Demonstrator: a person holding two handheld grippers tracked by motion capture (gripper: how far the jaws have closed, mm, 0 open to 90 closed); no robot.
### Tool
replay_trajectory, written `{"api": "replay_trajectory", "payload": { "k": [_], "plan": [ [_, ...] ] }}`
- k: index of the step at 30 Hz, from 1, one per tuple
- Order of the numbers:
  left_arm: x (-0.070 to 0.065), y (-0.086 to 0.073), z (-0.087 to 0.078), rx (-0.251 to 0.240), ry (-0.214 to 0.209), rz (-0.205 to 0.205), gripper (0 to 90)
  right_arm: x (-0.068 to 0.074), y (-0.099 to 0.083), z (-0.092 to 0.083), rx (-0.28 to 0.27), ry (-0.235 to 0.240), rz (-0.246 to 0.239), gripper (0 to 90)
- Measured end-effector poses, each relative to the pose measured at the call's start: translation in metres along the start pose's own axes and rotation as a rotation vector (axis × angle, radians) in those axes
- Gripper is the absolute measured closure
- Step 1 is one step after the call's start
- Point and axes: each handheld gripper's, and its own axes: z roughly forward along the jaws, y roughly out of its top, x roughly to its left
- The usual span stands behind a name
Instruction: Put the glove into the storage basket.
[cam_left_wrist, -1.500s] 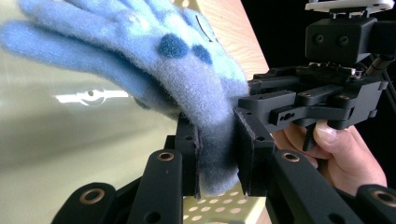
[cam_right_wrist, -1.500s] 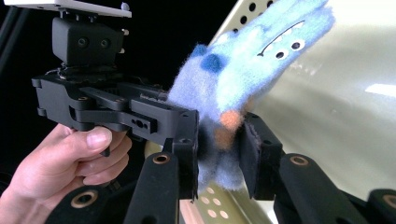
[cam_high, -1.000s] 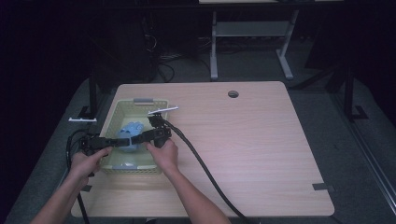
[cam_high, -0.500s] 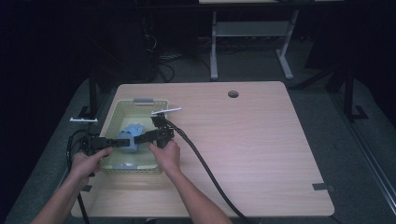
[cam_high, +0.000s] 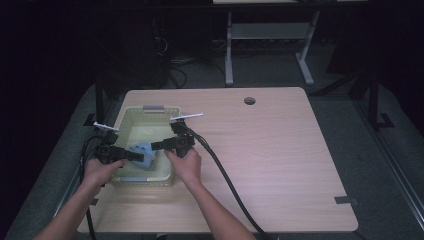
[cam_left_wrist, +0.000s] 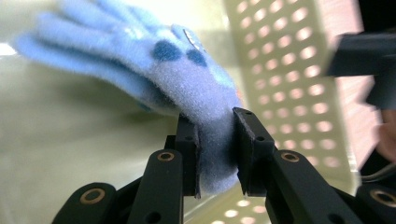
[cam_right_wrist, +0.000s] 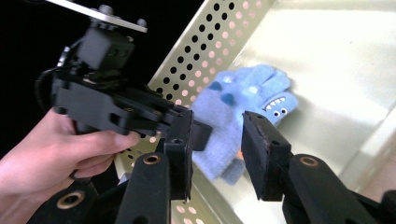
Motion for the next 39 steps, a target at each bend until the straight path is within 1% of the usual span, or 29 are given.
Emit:
{"api": "replay_trajectory", "payload": {
  "k": [1,2,3,4,6,9,10,11,12,13,14,15,16,18,20,21,22,23,24,26,27,28,29,30,31,32,33,36,39],
  "plan": [
    [0.000,0.000,0.000,0.000,0.000,0.000,72.4,0.000,0.000,0.000,0.000,0.000,0.000,63.5],
    [-0.002,0.002,0.003,0.026,0.036,0.007,72.1,-0.001,0.000,-0.005,-0.015,0.000,-0.005,63.5],
    [-0.002,0.002,0.003,0.026,0.036,0.007,71.8,-0.001,0.000,-0.005,-0.015,0.000,-0.005,63.5],
    [-0.004,0.004,0.006,0.056,0.060,-0.006,71.4,-0.002,0.000,-0.010,-0.027,0.012,0.004,63.6],
    [-0.006,0.006,0.010,0.093,0.097,0.012,70.1,-0.002,0.000,-0.016,-0.036,0.017,0.014,63.6],
    [-0.007,0.006,0.011,0.100,0.097,0.004,65.5,-0.003,0.001,-0.021,-0.048,0.022,0.005,63.5],
    [-0.007,0.006,0.013,0.113,0.102,-0.007,62.2,-0.003,0.001,-0.025,-0.055,0.024,-0.004,63.3],
    [-0.007,0.006,0.013,0.113,0.102,-0.007,59.4,-0.003,0.001,-0.025,-0.055,0.024,-0.004,63.3],
    [-0.007,0.007,0.013,0.130,0.109,-0.005,59.4,-0.002,0.001,-0.026,-0.055,0.025,-0.004,63.3],
    [-0.007,0.007,0.013,0.134,0.130,0.001,55.1,-0.001,0.001,-0.028,-0.058,0.025,-0.011,63.3],
    [-0.007,0.007,0.012,0.129,0.140,0.005,50.1,0.000,0.001,-0.030,-0.073,0.029,-0.019,63.3],
    [-0.007,0.007,0.012,0.115,0.140,0.000,50.1,0.000,0.001,-0.030,-0.073,0.029,-0.019,63.3],
    [-0.006,0.007,0.010,0.115,0.143,0.003,49.4,0.002,0.001,-0.032,-0.083,0.037,-0.022,63.3],
    [-0.008,0.007,0.007,0.075,0.136,-0.017,49.1,0.002,0.000,-0.032,-0.084,0.032,-0.029,63.3],
    [-0.008,0.007,0.005,0.066,0.136,-0.019,49.2,0.002,0.000,-0.033,-0.088,0.036,-0.034,63.3],
    [-0.008,0.008,0.003,0.071,0.139,-0.009,49.2,0.002,0.000,-0.033,-0.088,0.036,-0.034,63.3],
    [-0.007,0.009,0.000,0.061,0.138,0.005,49.2,0.002,0.000,-0.033,-0.088,0.038,-0.027,63.3],
    [-0.008,0.010,-0.005,0.027,0.149,0.020,48.7,0.001,0.000,-0.035,-0.087,0.039,-0.019,63.0],
    [-0.010,0.010,-0.007,-0.002,0.150,0.013,48.7,0.000,0.000,-0.036,-0.094,0.034,-0.032,62.4],
    [-0.010,0.010,-0.010,-0.014,0.154,0.018,49.6,0.000,0.000,-0.037,-0.098,0.041,-0.023,62.2],
    [-0.009,0.011,-0.011,-0.028,0.158,0.029,49.6,0.000,-0.001,-0.038,-0.104,0.045,-0.023,62.1],
    [-0.009,0.011,-0.012,-0.029,0.155,0.036,58.4,-0.001,-0.001,-0.039,-0.110,0.042,-0.028,62.1],
    [-0.010,0.010,-0.010,-0.024,0.151,0.030,61.7,-0.002,-0.002,-0.040,-0.108,0.042,-0.025,62.1],
    [-0.009,0.010,-0.008,-0.006,0.149,0.037,61.7,-0.002,-0.002,-0.040,-0.108,0.042,-0.025,62.1],
    [-0.008,0.010,-0.004,0.012,0.144,0.042,65.1,-0.002,-0.002,-0.040,-0.109,0.046,-0.022,62.1],
    [-0.007,0.009,0.000,0.047,0.144,0.050,69.1,-0.004,-0.003,-0.041,-0.105,0.047,-0.027,62.1],
    [-0.007,0.009,0.000,0.047,0.144,0.050,70.2,-0.004,-0.003,-0.041,-0.105,0.047,-0.027,62.1],
    [-0.012,0.009,0.009,0.085,0.150,0.062,72.7,-0.005,-0.003,-0.044,-0.110,0.055,-0.020,62.1],
    [-0.013,0.010,0.010,0.088,0.145,0.068,72.6,-0.006,-0.003,-0.047,-0.115,0.055,-0.019,62.1]
  ]
}}
